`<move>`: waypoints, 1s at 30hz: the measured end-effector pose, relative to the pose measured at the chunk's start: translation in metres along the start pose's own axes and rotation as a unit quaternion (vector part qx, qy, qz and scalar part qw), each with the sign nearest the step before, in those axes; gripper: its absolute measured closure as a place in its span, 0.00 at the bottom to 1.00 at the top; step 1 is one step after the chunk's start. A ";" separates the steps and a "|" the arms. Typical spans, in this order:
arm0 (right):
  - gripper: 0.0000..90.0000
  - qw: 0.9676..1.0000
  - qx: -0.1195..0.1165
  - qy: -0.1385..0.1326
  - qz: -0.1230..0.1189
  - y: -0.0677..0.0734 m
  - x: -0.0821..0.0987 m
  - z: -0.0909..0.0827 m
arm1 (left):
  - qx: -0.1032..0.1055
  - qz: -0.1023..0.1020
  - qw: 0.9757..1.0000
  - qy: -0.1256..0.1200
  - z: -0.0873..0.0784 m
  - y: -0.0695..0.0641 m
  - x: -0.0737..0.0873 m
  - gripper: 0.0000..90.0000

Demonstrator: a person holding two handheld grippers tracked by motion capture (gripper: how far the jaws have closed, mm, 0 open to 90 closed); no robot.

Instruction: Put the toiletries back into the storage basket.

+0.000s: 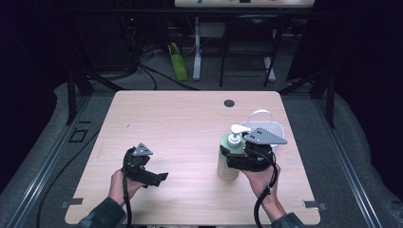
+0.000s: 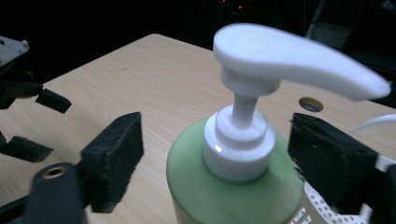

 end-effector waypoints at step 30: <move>0.75 0.997 0.027 -0.068 0.028 -0.009 -0.015 -0.002 | 0.004 0.000 1.000 0.010 0.000 -0.001 0.001 0.00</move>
Point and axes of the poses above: each handheld gripper's, and its own axes: z roughly forward along the jaws, x roughly out of its underside, y roughly to its left, the point moved 8 cm from there along z, roughly forward along the jaws, and after that the axes turned 13 degrees about -y, right-handed, at the moved point
